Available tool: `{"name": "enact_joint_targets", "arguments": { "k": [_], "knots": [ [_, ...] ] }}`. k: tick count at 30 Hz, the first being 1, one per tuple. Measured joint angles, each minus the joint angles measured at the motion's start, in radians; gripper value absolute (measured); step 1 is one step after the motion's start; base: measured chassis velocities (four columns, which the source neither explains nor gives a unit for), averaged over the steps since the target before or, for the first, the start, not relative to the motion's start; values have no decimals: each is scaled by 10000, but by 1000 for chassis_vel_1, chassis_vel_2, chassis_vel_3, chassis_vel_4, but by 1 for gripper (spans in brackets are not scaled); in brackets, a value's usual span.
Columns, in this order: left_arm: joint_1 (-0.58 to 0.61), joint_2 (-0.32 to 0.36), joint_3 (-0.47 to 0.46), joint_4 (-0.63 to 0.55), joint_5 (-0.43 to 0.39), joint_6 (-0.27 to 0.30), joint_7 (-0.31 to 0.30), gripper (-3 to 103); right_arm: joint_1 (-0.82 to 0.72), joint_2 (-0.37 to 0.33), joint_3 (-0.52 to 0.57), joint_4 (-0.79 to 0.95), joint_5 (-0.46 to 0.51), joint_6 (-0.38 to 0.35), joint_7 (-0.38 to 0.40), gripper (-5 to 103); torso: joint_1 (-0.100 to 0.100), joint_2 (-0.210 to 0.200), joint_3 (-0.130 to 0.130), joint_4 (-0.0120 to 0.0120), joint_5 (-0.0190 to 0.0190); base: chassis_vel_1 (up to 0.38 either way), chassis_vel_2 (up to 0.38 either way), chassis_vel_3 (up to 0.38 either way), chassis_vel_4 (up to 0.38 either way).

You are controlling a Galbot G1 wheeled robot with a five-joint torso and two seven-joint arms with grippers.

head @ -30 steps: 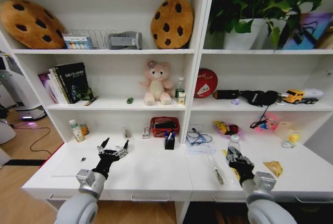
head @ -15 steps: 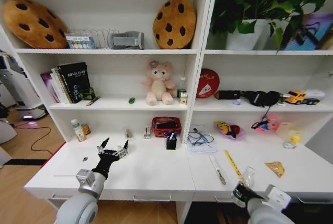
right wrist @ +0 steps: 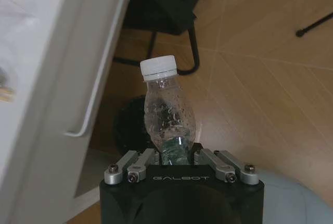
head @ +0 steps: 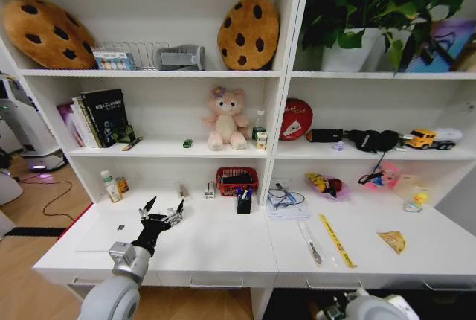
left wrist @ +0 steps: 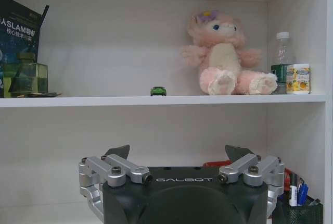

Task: Organize the objects on the table.

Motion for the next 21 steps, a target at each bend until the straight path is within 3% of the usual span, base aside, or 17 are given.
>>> {"name": "enact_joint_targets", "arguments": {
  "k": [2,4,5,7,8,11,12,15,16,17,19,20,21],
  "knots": [
    [0,0,0,0,0,0,0,100,92,175,70,-791,-7,-107,-305,24,0,0,0,-1,0,0,0,0,0],
    [0,0,0,0,0,0,1,100,239,426,256,-2489,-166,-373,-1307,24,-1,0,1,-4,-2,0,0,0,0],
    [0,0,0,0,0,0,1,100,239,426,256,-2489,-166,-373,-1307,24,-1,0,1,-4,-2,0,0,0,0],
    [0,0,0,0,0,0,0,100,586,464,346,-4523,-450,-435,-2653,24,0,0,1,-3,0,0,0,0,0],
    [0,0,0,0,0,0,0,100,586,464,346,-4523,-450,-435,-2653,24,0,0,1,-3,0,0,0,0,0],
    [0,0,0,0,0,0,0,100,1033,342,339,-6598,-485,-377,-4115,24,0,0,0,-4,2,0,0,0,0],
    [0,0,0,0,0,0,0,100,1033,342,339,-6598,-485,-377,-4115,24,0,0,0,-4,2,0,0,0,0],
    [0,0,0,0,0,0,0,100,1754,69,212,-8863,-979,-367,-5903,24,0,0,0,1,2,0,0,0,0],
    [0,0,0,0,0,0,0,100,1754,69,212,-8863,-979,-367,-5903,24,0,0,0,1,2,0,0,0,0],
    [0,0,0,0,0,0,0,100,1820,-26,120,-9337,-1298,-403,-6692,24,0,0,1,0,0,0,0,0,0],
    [0,0,0,0,0,0,0,100,1886,-249,-174,-10727,-3348,-195,-9397,24,1,0,1,-3,2,0,0,0,0],
    [0,0,0,0,0,0,0,100,1886,-249,-174,-10727,-3348,-195,-9397,24,1,0,1,-3,2,0,0,0,0],
    [0,0,0,0,-1,0,0,100,1919,-325,-281,-11528,-4976,290,-10982,24,0,1,1,-6,-1,0,0,0,0]
  ]
}}
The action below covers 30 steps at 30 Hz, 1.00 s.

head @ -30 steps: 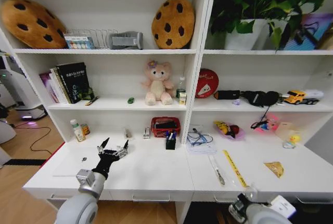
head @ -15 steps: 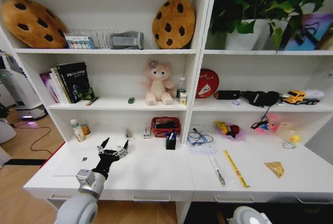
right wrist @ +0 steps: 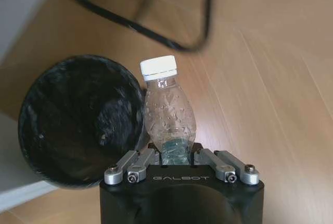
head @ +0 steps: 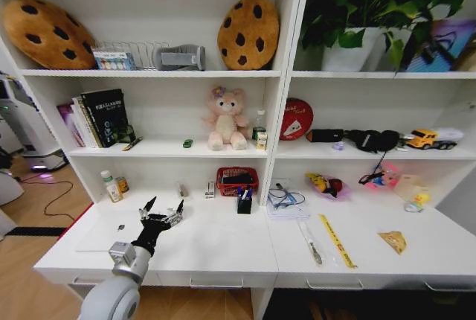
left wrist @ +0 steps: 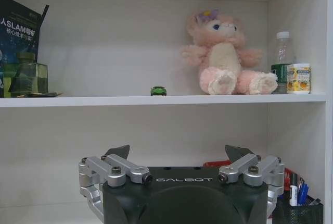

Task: Organize the objects on the table.

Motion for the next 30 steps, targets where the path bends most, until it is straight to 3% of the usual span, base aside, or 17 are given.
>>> {"name": "enact_joint_targets", "arguments": {
  "k": [1,2,3,4,5,7,13,15,18,25,30],
  "knots": [
    [0,0,0,0,0,0,0,100,0,0,0,0,0,0,0,24,0,0,0,0,0,0,0,0,0],
    [0,0,-1,0,0,0,-1,100,82,-53,-76,-709,-1311,638,-1310,24,0,1,0,-1,0,0,0,0,0],
    [0,0,1,-1,0,0,2,100,322,-73,-56,-1841,-3126,1887,-2902,24,-1,1,0,1,2,0,0,0,0],
    [0,0,0,-1,0,0,0,100,572,-68,44,-2759,-4546,3106,-3812,24,-1,0,-1,2,5,0,0,0,0],
    [0,0,0,-1,0,0,0,100,572,-68,44,-2759,-4546,3106,-3812,24,-1,0,-1,2,5,0,0,0,0],
    [0,0,0,0,0,0,1,100,868,-73,154,-3715,-6477,4651,-4844,24,0,-1,-1,2,4,0,0,0,0],
    [0,0,0,0,0,0,1,100,1238,-112,268,-4262,-7736,5947,-5314,24,0,0,-1,2,2,0,0,0,0],
    [0,0,0,0,0,1,1,100,1631,-255,242,-4731,-8667,7271,-5459,24,-1,0,0,5,-2,0,0,0,0],
    [0,0,0,0,0,0,1,100,1829,-267,250,-4775,-9115,7831,-5419,24,0,0,0,4,6,0,0,0,0],
    [0,0,0,0,0,1,1,100,2120,-255,272,-4611,-9915,8511,-4907,24,0,-1,0,4,2,0,0,0,0],
    [0,0,0,-1,0,0,1,100,2087,-216,259,-4271,-10216,8563,-4600,24,0,0,0,3,2,0,0,0,0]
  ]
}}
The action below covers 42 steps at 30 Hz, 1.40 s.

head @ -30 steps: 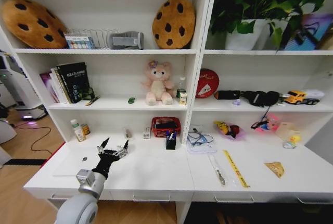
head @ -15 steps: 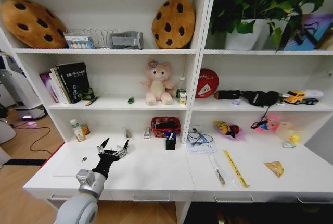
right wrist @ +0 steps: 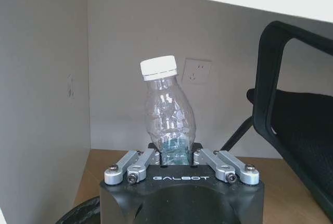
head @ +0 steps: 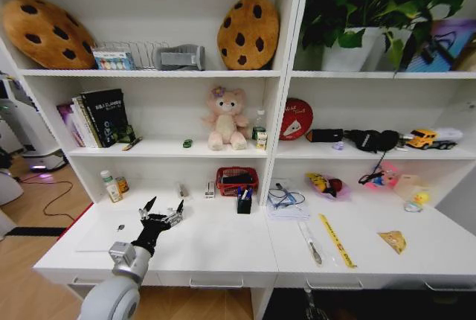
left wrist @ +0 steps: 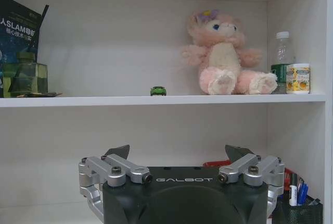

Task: Organize the objects on the table.

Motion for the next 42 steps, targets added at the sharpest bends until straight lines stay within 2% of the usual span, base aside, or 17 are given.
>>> {"name": "enact_joint_targets", "arguments": {
  "k": [4,12,17,19,20,26,28,29,31,32,34,36,37,38,39,40,42],
  "knots": [
    [0,0,0,0,0,0,0,100,-81,42,-18,86,-112,0,121,27,0,0,0,-1,-1,0,0,0,0],
    [0,0,0,0,0,0,0,100,-132,133,-33,52,-604,46,516,60,0,0,0,-1,0,0,0,0,0],
    [0,0,0,0,0,0,0,100,-89,153,-47,125,-662,58,726,71,0,0,0,0,0,0,0,0,0],
    [0,0,0,1,0,0,0,100,-167,175,-50,392,-693,42,910,86,0,0,0,1,0,0,0,0,0],
    [0,0,0,1,0,0,0,100,-167,175,-50,392,-693,42,910,86,0,0,0,1,0,0,0,0,0],
    [0,0,0,1,0,0,0,100,-1246,355,-63,2115,-750,-899,1096,99,0,0,0,0,0,0,0,0,0],
    [0,0,-1,0,0,0,-8,100,-2759,800,-184,4466,184,-3291,1311,100,0,1,-1,-2,-5,0,0,0,0],
    [0,0,-1,0,0,0,-8,100,-2759,800,-184,4466,184,-3291,1311,100,0,1,-1,-2,-5,0,0,0,0],
    [-1,0,1,0,0,0,1,100,-3934,1256,-488,6483,1829,-4973,2196,100,-1,1,-2,-3,-1,0,0,0,0],
    [-1,0,1,0,0,0,1,100,-3934,1256,-488,6483,1829,-4973,2196,100,-1,1,-2,-3,-1,0,0,0,0],
    [0,1,-1,0,0,0,-5,100,-4662,1604,-517,8148,3848,-6564,3535,100,-2,2,-2,0,10,0,0,0,0],
    [0,0,0,0,0,0,-4,100,-4782,1616,-516,8465,4287,-6899,3859,100,-2,1,-2,-1,8,0,0,0,0],
    [-1,0,0,0,0,0,-1,100,-5187,1606,-372,10047,6001,-8361,5210,100,-1,0,-1,0,-3,0,0,0,0],
    [-1,0,0,0,0,0,-1,100,-5187,1606,-372,10047,6001,-8361,5210,100,-1,0,-1,0,-3,0,0,0,0],
    [-1,0,0,0,0,0,-1,100,-5391,1515,-204,11052,7187,-9140,6045,100,-1,1,-2,1,-3,0,0,0,0],
    [-1,0,0,0,0,0,-1,100,-5391,1515,-204,11052,7187,-9140,6045,100,-1,1,-2,1,-3,0,0,0,0],
    [0,0,0,0,0,0,-2,100,-5721,1272,171,12696,9016,-10170,7300,100,-1,1,-1,0,-1,0,0,0,0]
  ]
}}
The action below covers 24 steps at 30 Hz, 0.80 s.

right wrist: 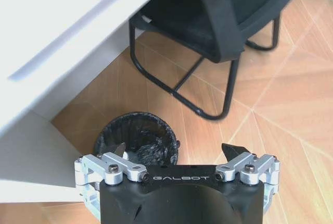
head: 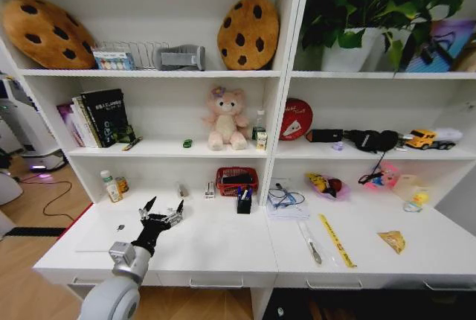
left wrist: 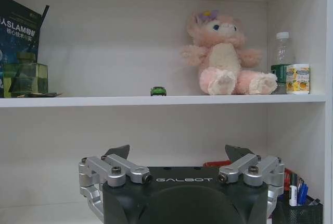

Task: Organize the objects on the table.

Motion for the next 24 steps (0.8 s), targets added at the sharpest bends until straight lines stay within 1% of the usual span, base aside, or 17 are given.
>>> {"name": "enact_joint_targets", "arguments": {
  "k": [1,4,6,7,8,10,11,12,13,15,16,17,18,19,20,21,24],
  "knots": [
    [0,0,0,0,0,0,0,100,0,0,0,0,0,0,0,100,0,0,0,0,0,0,0,0,0],
    [0,0,0,0,0,0,1,100,-189,-247,398,2411,2580,-887,1956,100,-1,0,0,0,1,0,0,0,0],
    [0,0,1,0,-1,0,3,100,83,-296,743,3793,4516,-1144,2689,100,-1,0,0,-3,0,0,0,0,0],
    [0,0,1,0,-1,0,3,100,83,-296,743,3793,4516,-1144,2689,100,-1,0,0,-3,0,0,0,0,0],
    [0,0,0,0,0,0,3,100,413,-369,885,4373,5145,-1196,2932,100,0,0,0,-1,-1,0,0,0,0],
    [0,0,1,0,0,0,5,100,886,-604,939,4921,5147,-1207,2861,100,0,0,0,1,2,0,0,0,0],
    [0,0,0,0,-1,0,0,100,1267,-976,897,5188,3933,-1201,2197,100,0,0,1,3,1,0,0,0,0],
    [0,0,0,0,0,0,0,100,1436,-1283,866,5108,2468,-1012,995,100,1,0,1,3,0,0,0,0,0],
    [0,0,0,0,0,0,0,100,1436,-1283,866,5108,2468,-1012,995,100,1,0,1,3,0,0,0,0,0],
    [0,0,0,0,-1,0,2,100,1571,-1789,1073,4119,-536,244,-1981,100,0,-1,1,0,4,0,0,0,0],
    [0,0,1,0,0,0,5,100,1618,-1948,1239,3685,-1739,769,-3010,100,1,-1,1,-1,7,0,0,0,0],
    [0,0,1,0,0,0,5,100,1618,-1948,1239,3685,-1739,769,-3010,100,1,-1,1,-1,7,0,0,0,0],
    [1,-1,1,0,0,0,0,100,1634,-2077,1472,3268,-3187,1345,-3973,100,1,-1,2,-1,6,0,0,0,0],
    [1,-1,1,0,0,0,0,100,1634,-2077,1472,3268,-3187,1345,-3973,100,1,-1,2,-1,6,0,0,0,0],
    [0,0,0,0,0,0,0,100,1638,-2196,1707,2930,-4690,1887,-4743,100,1,-1,1,-2,4,0,0,0,0],
    [0,0,0,0,0,0,2,100,1609,-2282,1900,2749,-5646,2177,-5233,100,1,-1,1,-2,5,0,0,0,0],
    [0,0,1,0,0,0,2,100,1489,-2353,2272,2737,-6492,2242,-5960,100,1,-1,1,-1,2,0,0,0,0]
  ]
}}
